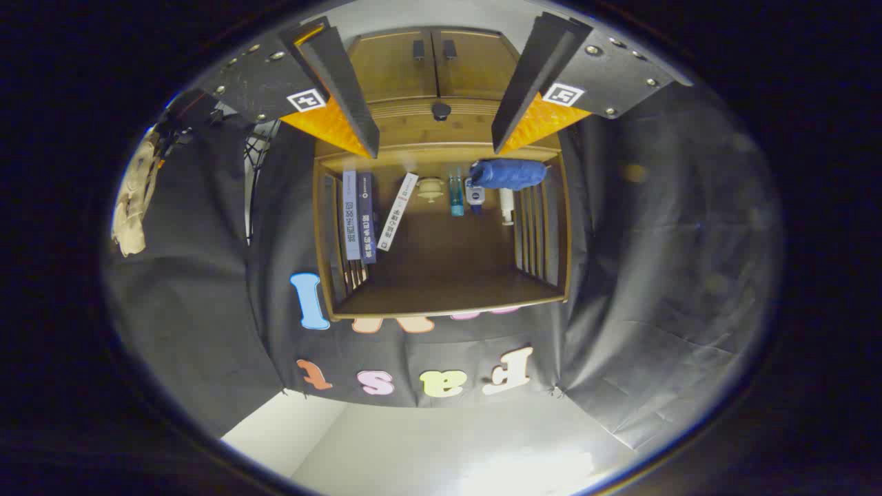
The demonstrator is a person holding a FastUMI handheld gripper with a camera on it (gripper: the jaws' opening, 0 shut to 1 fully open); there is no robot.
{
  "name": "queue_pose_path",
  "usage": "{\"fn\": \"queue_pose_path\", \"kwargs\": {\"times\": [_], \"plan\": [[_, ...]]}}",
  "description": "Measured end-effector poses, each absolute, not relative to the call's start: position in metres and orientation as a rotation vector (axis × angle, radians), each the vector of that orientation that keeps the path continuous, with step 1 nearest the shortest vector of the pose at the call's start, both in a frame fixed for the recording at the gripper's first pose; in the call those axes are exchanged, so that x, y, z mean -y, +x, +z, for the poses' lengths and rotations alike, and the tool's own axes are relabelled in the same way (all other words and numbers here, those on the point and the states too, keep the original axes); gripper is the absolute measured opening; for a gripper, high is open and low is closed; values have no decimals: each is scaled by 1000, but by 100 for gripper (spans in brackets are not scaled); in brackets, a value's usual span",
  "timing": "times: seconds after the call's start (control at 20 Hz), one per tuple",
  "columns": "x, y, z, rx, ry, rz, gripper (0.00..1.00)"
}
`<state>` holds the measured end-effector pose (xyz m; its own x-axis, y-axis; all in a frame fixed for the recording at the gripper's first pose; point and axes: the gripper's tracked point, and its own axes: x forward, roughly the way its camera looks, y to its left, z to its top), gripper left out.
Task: Pull open the drawer, take out the items inside it, and place them on the countertop above the cabinet.
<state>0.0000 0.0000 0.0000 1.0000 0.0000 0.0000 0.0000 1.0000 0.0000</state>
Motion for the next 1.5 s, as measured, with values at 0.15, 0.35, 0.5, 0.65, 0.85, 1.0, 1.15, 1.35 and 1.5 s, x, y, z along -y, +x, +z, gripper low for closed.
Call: {"fn": "queue_pose_path", "kwargs": {"times": [0.15, 0.35, 0.5, 0.65, 0.85, 1.0, 1.15, 1.35, 1.5], "plan": [[0, 3, -3, -5, 8, -5, 98], [-2, 3, -6, -16, 12, -3, 99], [-2, 2, -3, -15, -8, -1, 98], [-1, 3, -3, -7, -8, 3, 98], [0, 2, -3, -10, 7, -5, 98], [1, 2, -4, -11, 13, -18, 99], [0, 4, -8, -14, 21, -24, 99], [-2, 18, -26, -29, 8, -15, 98], [-5, 46, -56, -56, -22, -4, 99]]}}
